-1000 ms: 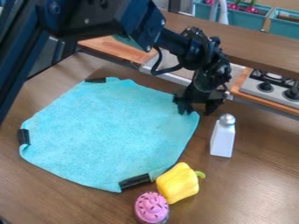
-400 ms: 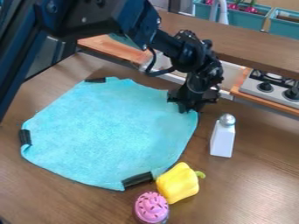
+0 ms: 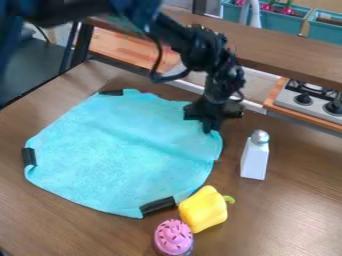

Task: Fold the cloth from top right to bottom left

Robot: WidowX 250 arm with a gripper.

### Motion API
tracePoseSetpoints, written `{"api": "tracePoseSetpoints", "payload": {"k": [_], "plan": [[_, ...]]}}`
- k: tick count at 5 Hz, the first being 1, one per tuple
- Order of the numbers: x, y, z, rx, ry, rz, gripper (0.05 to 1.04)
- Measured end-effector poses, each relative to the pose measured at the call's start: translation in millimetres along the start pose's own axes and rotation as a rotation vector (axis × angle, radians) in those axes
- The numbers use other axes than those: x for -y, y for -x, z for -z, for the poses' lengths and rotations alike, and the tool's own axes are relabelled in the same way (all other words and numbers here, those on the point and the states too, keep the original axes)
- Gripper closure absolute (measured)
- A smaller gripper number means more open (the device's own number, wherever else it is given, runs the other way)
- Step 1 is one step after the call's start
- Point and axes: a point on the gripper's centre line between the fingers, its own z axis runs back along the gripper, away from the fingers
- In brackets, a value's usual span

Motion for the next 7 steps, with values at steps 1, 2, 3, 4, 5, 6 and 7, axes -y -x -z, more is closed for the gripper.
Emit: {"api": "tracePoseSetpoints", "payload": {"k": [1, 2, 3, 4, 5, 6, 7], "plan": [[-7.6, -17.2, -37.6, 0.05, 0.087, -0.063, 1.031], [-25.2, -25.5, -64.9, 0.083, 0.146, -0.11, 1.033], [-46.0, -27.8, -87.6, 0.109, 0.194, -0.122, 1.033], [-83.7, -27.3, -101.0, 0.124, 0.214, -0.124, 1.033], [-115.9, -28.2, -109.4, 0.12, 0.228, -0.132, 1.033], [-153.5, -34.8, -118.5, 0.112, 0.245, -0.174, 1.033], [-182.2, -34.0, -119.8, 0.095, 0.246, -0.185, 1.033]]}}
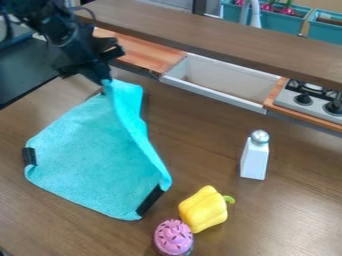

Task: Fold the cloth from top right to bottom left

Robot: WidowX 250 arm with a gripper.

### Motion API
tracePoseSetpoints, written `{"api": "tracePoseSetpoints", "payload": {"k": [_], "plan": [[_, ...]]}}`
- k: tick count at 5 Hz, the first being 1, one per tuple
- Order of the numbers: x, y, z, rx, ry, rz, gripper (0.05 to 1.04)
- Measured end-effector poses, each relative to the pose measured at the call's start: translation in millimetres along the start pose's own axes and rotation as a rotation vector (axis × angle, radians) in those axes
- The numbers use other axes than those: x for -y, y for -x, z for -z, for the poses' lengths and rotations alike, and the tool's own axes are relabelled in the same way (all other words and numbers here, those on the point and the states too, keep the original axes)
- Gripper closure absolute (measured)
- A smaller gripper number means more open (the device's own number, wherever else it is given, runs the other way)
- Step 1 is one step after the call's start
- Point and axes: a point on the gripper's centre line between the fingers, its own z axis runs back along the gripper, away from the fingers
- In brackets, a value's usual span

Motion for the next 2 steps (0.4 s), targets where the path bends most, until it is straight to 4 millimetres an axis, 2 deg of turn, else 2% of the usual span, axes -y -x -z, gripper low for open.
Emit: {"api": "tracePoseSetpoints", "payload": {"k": [1, 2], "plan": [[-28.1, -0.2, -5.7, -0.023, -0.02, -0.03, 1.033], [-47.4, 11.1, -6.0, -0.057, -0.064, -0.041, 1.033]]}}
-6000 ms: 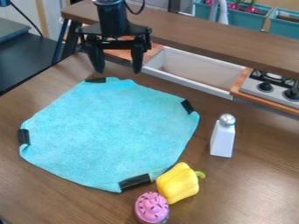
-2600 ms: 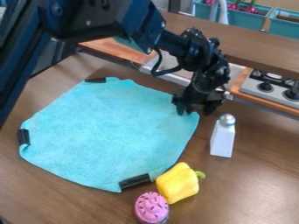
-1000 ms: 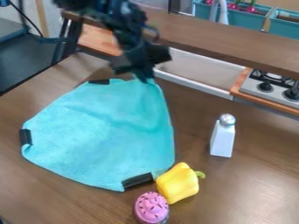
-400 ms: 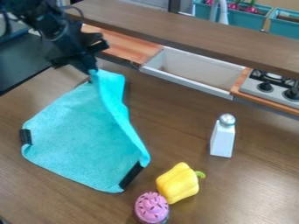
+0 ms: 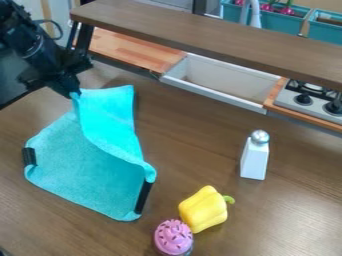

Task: Fold the cloth from top right to bottom left

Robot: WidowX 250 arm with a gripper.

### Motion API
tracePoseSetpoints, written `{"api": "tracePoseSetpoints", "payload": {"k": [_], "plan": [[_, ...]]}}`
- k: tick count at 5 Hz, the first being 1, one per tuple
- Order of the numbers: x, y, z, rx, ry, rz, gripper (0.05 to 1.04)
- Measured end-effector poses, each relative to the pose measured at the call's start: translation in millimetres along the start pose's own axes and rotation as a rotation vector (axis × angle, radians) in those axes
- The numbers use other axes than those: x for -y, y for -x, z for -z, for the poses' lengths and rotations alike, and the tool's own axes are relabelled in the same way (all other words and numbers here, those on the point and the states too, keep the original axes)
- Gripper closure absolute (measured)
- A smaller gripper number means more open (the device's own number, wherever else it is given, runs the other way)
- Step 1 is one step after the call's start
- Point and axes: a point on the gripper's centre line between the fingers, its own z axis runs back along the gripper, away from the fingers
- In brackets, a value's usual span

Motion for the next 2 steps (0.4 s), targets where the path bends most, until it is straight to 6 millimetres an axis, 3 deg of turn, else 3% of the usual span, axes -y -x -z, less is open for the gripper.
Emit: {"api": "tracePoseSetpoints", "payload": {"k": [2], "plan": [[-16.8, 9.0, 1.9, -0.015, -0.075, -0.021, 1.033]]}}
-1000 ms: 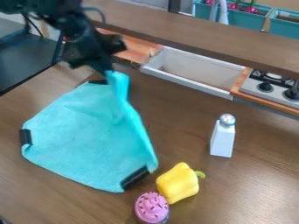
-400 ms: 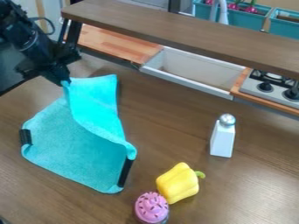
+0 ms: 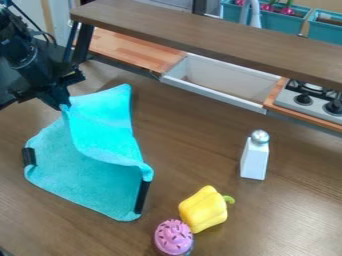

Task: Fold the cloth from top right to bottom left

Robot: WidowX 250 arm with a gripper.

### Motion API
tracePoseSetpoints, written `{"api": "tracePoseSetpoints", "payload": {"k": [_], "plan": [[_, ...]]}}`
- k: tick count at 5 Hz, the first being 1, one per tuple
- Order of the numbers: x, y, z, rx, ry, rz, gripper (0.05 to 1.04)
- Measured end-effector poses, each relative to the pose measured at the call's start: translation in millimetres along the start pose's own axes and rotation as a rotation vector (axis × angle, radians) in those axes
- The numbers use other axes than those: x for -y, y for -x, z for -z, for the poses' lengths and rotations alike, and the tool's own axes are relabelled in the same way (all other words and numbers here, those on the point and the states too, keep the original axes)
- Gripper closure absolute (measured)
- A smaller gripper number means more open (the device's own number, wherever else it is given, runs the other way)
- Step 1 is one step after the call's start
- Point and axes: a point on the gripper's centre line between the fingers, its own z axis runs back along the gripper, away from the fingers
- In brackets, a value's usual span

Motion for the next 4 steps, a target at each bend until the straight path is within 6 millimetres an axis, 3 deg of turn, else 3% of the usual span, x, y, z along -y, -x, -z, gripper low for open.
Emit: {"api": "tracePoseSetpoints", "payload": {"k": [1, 3, 4], "plan": [[-11.9, -14.2, -3.5, 0.04, -0.022, -0.022, 1.033], [-34.2, -19.1, -9.1, 0.043, -0.059, -0.046, 1.033], [-44.8, -9.9, -6.6, 0.025, -0.098, -0.05, 1.033]]}}
